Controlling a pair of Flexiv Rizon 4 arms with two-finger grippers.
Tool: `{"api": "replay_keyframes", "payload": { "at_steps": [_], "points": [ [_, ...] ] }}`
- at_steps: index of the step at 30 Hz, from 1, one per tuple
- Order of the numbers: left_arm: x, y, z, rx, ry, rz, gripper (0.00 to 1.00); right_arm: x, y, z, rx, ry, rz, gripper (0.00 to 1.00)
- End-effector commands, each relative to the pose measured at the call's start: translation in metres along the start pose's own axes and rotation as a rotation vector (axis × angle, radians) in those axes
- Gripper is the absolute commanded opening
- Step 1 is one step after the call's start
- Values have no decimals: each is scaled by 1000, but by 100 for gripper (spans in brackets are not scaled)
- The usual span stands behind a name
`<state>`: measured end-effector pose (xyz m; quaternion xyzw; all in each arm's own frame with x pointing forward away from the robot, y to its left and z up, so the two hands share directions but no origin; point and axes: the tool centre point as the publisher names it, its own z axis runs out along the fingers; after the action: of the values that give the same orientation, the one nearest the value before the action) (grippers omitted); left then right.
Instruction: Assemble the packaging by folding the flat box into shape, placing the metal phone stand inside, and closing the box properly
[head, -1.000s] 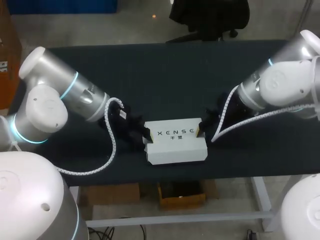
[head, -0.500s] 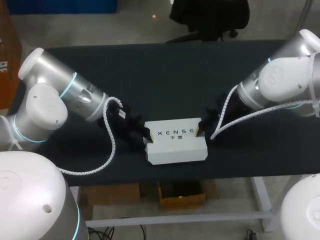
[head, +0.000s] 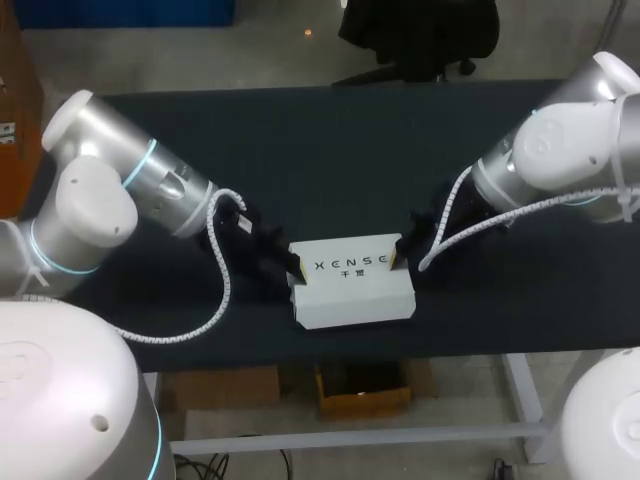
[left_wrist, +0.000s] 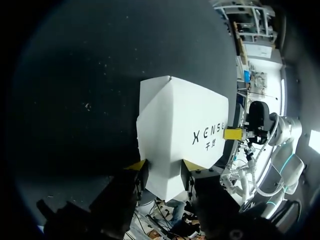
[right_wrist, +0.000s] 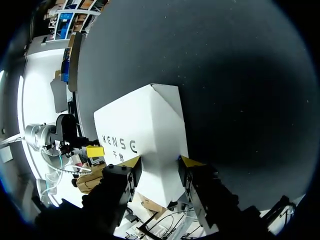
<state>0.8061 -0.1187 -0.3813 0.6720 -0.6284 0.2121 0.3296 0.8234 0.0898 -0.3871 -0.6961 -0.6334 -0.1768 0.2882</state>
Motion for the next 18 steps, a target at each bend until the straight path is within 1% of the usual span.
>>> {"api": "replay_keyframes", "payload": {
  "at_steps": [1, 12, 18],
  "points": [
    [2, -4, 6, -4, -3, -4, 42, 3, 3, 1, 16, 6, 5, 45],
    [6, -5, -1, -27, 20, -14, 42, 2, 3, 1, 30, 15, 22, 46],
    [9, -5, -3, -34, 14, -24, 42, 2, 2, -1, 38, 17, 34, 46]
  ]
}}
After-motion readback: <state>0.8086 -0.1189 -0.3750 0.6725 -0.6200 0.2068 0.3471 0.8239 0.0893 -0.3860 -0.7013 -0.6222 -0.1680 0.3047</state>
